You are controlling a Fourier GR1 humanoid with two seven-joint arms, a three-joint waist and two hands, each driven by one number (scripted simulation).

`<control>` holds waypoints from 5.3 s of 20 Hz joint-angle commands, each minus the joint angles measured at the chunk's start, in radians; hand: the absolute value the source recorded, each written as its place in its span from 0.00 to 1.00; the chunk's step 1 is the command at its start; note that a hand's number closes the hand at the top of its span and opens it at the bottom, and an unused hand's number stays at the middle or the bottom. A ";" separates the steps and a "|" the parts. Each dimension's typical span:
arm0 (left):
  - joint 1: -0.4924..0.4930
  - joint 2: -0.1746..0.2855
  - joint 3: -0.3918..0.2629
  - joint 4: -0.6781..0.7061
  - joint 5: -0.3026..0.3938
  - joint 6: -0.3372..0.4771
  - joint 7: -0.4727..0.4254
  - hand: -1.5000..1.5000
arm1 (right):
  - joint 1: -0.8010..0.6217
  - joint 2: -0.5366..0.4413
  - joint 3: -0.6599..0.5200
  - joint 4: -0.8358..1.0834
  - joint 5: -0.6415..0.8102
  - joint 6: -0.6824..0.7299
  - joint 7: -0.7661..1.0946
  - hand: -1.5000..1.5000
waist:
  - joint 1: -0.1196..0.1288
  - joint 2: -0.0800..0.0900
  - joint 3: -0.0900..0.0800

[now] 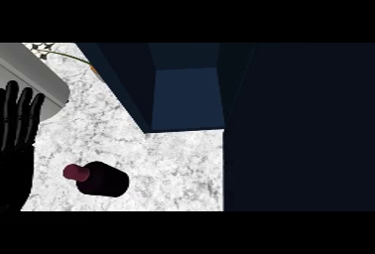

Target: Pick up the wine, place it into the cabinet and close the cabinet

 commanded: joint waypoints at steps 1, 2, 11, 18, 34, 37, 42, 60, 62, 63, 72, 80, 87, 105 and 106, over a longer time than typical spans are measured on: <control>0.003 -0.068 -0.069 0.011 -0.151 0.099 -0.019 0.00 | 0.060 0.023 0.036 -0.102 0.049 -0.039 0.046 0.00 | 0.043 0.011 -0.009; -0.040 -0.084 -0.060 -0.003 -0.235 0.190 0.066 0.00 | 0.088 0.009 0.021 -0.057 0.028 0.002 -0.025 0.00 | 0.036 0.012 -0.007; -0.115 -0.121 -0.112 0.025 -0.398 0.816 0.231 0.00 | 0.122 -0.021 0.203 -0.103 -0.182 0.205 0.080 0.00 | 0.023 0.009 -0.004; -0.255 -0.122 -0.362 0.119 -0.731 1.085 0.503 0.00 | 0.146 -0.050 0.206 -0.193 -0.232 0.214 0.151 0.00 | 0.026 0.006 -0.002; -0.533 -0.122 -0.445 0.228 -1.275 1.039 1.115 0.00 | 0.121 -0.078 0.207 -0.361 -0.286 0.147 0.348 0.00 | 0.038 -0.006 -0.004; -0.623 -0.122 -0.447 0.211 -1.379 0.945 1.251 0.00 | 0.097 -0.060 0.201 -0.330 -0.271 0.137 0.325 0.00 | 0.043 -0.006 -0.004; -0.752 -0.122 -0.472 0.161 -1.542 0.778 1.434 0.00 | 0.062 -0.051 0.202 -0.270 -0.245 0.135 0.309 0.00 | 0.054 -0.008 -0.005; -0.830 -0.122 -0.434 0.121 -1.583 0.551 1.494 0.00 | 0.024 -0.052 0.220 -0.320 -0.196 0.059 0.381 0.00 | 0.026 0.000 -0.007; -0.817 -0.122 -0.432 0.169 -1.587 0.597 1.494 0.00 | -0.003 -0.054 0.191 -0.309 -0.214 0.052 0.387 0.00 | 0.028 0.007 -0.007; -0.796 -0.122 -0.426 0.143 -1.586 0.586 1.494 0.00 | 0.027 -0.053 0.241 -0.363 -0.189 0.038 0.422 0.00 | 0.024 0.003 -0.008; -0.706 -0.122 -0.412 0.112 -1.547 0.596 1.494 0.00 | 0.021 -0.068 0.200 -0.351 -0.164 0.009 0.429 0.00 | 0.020 0.006 -0.008; -0.576 -0.122 -0.417 0.099 -1.524 0.692 1.493 0.00 | 0.033 -0.098 0.095 -0.321 -0.223 0.053 0.358 0.00 | 0.033 0.010 -0.007; -0.413 -0.122 -0.370 0.094 -1.521 0.791 1.460 0.00 | 0.063 -0.109 0.070 -0.381 -0.255 0.070 0.394 0.00 | 0.042 0.009 -0.009; 0.080 -0.122 -0.435 0.218 -1.505 1.275 1.295 0.00 | 0.119 -0.084 -0.015 -0.314 -0.341 0.201 0.305 0.00 | 0.052 0.013 -0.010; 0.135 -0.122 -0.448 0.218 -1.505 1.316 1.277 0.00 | 0.165 -0.109 -0.041 -0.362 -0.354 0.229 0.314 0.00 | 0.048 0.011 -0.009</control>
